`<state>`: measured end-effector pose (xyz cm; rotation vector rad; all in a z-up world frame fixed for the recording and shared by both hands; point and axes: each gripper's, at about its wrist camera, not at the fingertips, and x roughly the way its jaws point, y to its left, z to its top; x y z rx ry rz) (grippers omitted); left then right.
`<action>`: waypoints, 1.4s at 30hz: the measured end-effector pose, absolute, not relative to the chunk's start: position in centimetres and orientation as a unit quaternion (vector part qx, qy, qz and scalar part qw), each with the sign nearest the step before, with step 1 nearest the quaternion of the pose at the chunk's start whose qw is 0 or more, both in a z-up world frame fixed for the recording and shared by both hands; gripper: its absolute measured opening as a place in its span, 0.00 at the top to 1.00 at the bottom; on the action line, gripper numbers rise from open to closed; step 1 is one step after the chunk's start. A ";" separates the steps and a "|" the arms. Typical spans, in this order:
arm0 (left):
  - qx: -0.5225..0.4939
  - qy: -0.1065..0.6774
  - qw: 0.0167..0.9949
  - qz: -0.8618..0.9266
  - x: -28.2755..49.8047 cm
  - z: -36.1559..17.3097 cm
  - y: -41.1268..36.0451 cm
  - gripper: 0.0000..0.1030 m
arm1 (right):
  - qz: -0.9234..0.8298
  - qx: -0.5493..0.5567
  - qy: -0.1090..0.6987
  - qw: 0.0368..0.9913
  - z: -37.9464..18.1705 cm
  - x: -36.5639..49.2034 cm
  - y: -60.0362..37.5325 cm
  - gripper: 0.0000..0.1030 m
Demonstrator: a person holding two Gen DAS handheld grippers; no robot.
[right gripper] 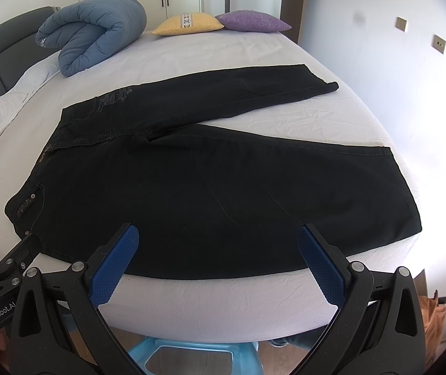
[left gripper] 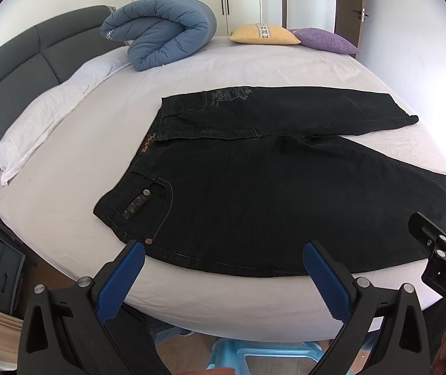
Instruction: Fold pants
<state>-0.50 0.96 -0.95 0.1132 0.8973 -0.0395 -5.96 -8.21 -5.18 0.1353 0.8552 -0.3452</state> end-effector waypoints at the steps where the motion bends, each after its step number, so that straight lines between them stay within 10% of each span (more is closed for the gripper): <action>1: 0.054 0.432 0.900 -0.019 -0.5 -0.9 0.9 0.00 | -0.166 0.065 0.412 0.893 -5.2 -5.9 -8.3 0.00; 30: 0.023 0.450 0.877 -0.169 18.8 -0.4 7.5 0.00 | 0.024 -0.002 0.385 0.922 -0.8 13.2 -9.2 0.00; 35: 0.146 0.416 0.877 -0.188 27.5 -0.4 6.7 0.00 | 0.083 -0.059 0.375 0.921 -0.2 19.2 -11.0 0.00; 42: 0.208 0.444 0.840 -0.233 40.4 -3.2 6.4 0.00 | 0.169 -0.126 0.393 0.895 -0.7 27.4 -11.9 0.28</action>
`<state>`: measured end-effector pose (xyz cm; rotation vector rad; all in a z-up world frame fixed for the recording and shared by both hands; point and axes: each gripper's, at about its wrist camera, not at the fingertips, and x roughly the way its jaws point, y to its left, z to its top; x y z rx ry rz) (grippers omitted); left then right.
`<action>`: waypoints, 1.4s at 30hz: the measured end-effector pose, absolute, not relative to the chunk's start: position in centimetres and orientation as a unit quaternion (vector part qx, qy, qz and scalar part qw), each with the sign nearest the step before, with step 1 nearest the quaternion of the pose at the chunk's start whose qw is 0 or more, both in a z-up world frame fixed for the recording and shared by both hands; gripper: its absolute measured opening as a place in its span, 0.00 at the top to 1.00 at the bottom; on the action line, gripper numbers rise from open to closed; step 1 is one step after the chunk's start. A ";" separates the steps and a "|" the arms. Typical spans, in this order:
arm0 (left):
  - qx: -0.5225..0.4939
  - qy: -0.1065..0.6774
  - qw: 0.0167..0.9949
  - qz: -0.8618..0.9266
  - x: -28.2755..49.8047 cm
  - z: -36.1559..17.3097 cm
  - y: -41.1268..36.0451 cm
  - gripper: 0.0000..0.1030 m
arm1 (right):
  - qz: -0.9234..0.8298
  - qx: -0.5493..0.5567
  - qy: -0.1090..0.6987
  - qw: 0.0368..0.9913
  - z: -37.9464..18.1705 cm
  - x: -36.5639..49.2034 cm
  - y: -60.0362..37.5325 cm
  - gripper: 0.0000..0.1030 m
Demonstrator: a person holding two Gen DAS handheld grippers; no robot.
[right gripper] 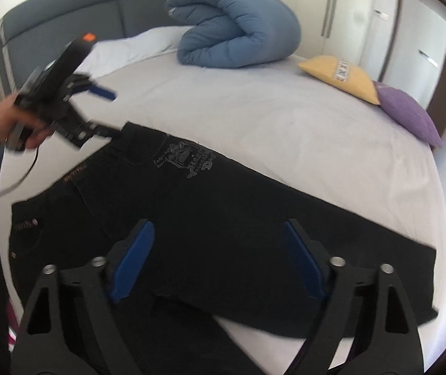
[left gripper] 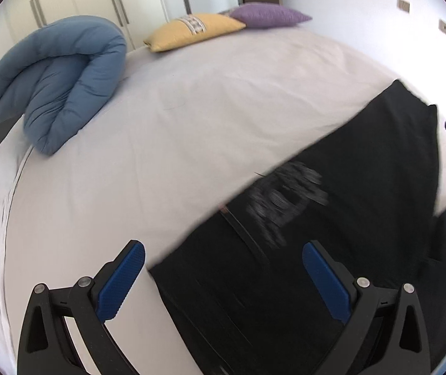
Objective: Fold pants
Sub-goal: 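Grasp the black jeans waistband with the left gripper while the right gripper grasps the other waistband end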
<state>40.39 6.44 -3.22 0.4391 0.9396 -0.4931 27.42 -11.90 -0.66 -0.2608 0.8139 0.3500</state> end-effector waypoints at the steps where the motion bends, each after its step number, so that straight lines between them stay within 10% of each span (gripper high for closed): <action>1: 0.216 0.449 0.834 -0.236 41.3 -3.8 6.2 0.00 | 0.175 -0.132 0.399 0.890 -1.0 28.7 -12.0 0.36; 4: 0.239 0.469 0.811 -0.255 43.9 -5.9 5.5 0.00 | 0.203 -0.133 0.420 0.875 -2.3 31.9 -12.7 0.52; 13: 0.243 0.529 0.768 -0.265 48.5 -11.2 6.4 0.07 | 0.227 -0.146 0.435 0.859 -5.4 35.6 -13.0 0.52; 17: 0.213 0.554 0.753 -0.284 48.9 -11.8 6.9 0.29 | 0.231 -0.153 0.444 0.852 -5.5 36.5 -12.9 0.52; 21: 0.240 0.547 0.750 -0.284 47.6 -11.1 6.7 0.93 | 0.229 -0.168 0.453 0.845 -5.9 38.4 -11.9 0.52; 42: 0.294 0.386 0.819 -0.306 35.2 -3.8 8.1 0.95 | 0.303 -0.355 0.461 0.755 -5.8 40.9 -4.4 0.54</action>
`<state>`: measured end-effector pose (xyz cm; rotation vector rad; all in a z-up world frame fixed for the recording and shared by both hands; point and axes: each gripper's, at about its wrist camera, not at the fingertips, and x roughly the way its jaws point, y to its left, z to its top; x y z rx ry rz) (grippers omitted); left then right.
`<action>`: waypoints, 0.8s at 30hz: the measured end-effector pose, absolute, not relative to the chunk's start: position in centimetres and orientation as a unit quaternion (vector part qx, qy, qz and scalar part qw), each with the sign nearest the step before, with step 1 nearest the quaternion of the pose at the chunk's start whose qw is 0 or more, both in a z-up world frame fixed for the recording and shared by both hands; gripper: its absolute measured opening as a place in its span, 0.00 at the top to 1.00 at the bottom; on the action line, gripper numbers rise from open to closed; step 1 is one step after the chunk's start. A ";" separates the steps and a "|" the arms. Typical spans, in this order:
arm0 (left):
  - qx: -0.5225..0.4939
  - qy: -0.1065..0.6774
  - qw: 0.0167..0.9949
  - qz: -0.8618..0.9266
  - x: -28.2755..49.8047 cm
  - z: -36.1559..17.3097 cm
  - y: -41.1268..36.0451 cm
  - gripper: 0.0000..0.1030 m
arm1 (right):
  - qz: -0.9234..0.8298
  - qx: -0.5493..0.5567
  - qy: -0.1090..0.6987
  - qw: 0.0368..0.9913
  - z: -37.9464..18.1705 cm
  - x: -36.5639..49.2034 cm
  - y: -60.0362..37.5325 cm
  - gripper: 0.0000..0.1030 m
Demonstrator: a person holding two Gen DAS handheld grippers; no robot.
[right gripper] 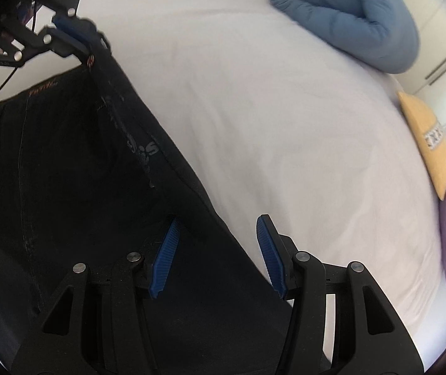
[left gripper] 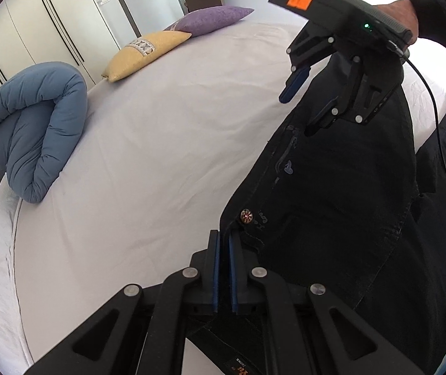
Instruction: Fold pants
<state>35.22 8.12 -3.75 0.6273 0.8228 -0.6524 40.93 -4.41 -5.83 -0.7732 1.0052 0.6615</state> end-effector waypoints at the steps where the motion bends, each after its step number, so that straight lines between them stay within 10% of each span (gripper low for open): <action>1: 0.293 0.386 0.819 -0.307 35.1 -3.7 8.1 0.95 | 0.305 -0.350 0.469 0.751 -6.0 41.1 -4.3 0.67; 7: 0.292 0.384 0.821 -0.305 34.4 -3.1 7.8 0.95 | 0.309 -0.308 0.485 0.758 -5.1 41.4 -3.7 0.91; 24: 0.298 0.390 0.811 -0.320 28.3 -2.8 8.1 0.95 | 0.193 0.111 0.598 0.770 -5.4 35.9 -8.2 0.96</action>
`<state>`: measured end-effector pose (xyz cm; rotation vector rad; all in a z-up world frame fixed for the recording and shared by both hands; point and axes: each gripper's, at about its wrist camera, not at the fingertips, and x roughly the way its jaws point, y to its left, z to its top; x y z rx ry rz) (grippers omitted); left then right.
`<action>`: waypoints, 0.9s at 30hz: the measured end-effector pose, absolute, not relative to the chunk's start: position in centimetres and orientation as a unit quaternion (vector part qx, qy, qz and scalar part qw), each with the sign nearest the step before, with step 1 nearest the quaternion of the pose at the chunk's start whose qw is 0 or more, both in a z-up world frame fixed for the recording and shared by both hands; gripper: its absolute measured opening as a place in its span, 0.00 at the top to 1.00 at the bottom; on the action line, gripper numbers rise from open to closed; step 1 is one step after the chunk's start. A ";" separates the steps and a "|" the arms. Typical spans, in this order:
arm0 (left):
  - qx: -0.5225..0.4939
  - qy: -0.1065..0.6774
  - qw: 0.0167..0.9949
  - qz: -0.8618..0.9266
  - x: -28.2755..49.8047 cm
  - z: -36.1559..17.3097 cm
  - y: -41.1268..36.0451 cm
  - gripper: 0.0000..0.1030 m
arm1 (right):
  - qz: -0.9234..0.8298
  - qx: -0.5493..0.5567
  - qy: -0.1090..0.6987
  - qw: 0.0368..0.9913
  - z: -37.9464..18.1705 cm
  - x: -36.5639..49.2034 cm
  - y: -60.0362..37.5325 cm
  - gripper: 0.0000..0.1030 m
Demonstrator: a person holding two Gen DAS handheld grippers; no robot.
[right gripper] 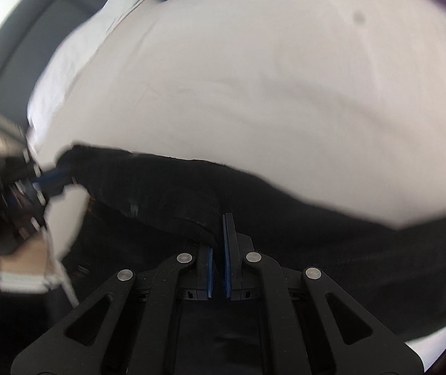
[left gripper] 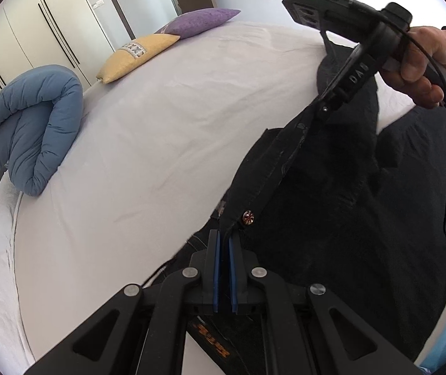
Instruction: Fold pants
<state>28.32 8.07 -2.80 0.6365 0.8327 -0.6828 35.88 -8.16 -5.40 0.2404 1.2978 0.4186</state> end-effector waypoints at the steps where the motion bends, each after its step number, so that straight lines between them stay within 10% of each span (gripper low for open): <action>1: 0.299 0.392 0.808 -0.322 27.6 -3.0 8.1 0.95 | 0.186 0.153 0.603 0.761 -6.0 35.2 -8.9 0.96; 27: 0.341 0.418 0.754 -0.376 13.9 -5.3 10.2 0.95 | 0.199 -0.039 0.675 0.709 -3.8 23.3 -0.6 0.96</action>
